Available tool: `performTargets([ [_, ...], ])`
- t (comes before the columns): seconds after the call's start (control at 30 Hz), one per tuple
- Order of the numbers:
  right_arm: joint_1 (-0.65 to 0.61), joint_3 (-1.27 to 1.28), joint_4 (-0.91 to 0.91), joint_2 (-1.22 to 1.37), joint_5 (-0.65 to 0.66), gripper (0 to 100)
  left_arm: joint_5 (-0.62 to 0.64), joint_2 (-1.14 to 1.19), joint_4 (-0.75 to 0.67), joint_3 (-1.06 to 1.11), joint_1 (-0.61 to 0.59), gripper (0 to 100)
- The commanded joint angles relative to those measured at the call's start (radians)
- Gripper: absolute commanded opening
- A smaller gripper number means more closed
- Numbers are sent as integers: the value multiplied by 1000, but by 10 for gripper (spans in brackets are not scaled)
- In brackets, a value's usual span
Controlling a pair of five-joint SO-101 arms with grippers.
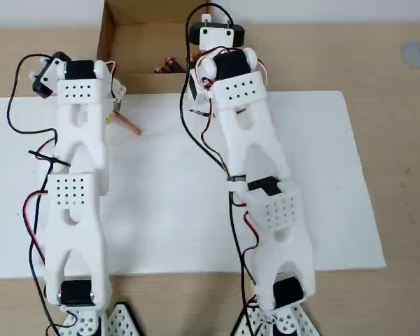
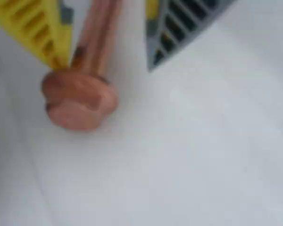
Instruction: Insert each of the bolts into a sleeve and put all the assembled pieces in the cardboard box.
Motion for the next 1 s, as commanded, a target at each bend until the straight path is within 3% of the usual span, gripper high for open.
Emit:
performTargets([
  [0.0,19,-2,-17,-84,9,11,-2,7,2,-44,15,124],
  [0.3,19,-2,-17,-84,11,11,-3,62,34,-44,9,123],
  [0.57,19,-1,-17,-84,12,11,-66,56,29,-52,8,8],
  [0.7,19,-2,-17,-84,12,11,-72,38,48,-106,9,6],
  [0.87,21,-8,-17,-88,12,11,-193,-53,106,-390,61,6],
  [0.97,21,-18,-15,-91,12,11,-293,-165,107,-399,120,6],
])
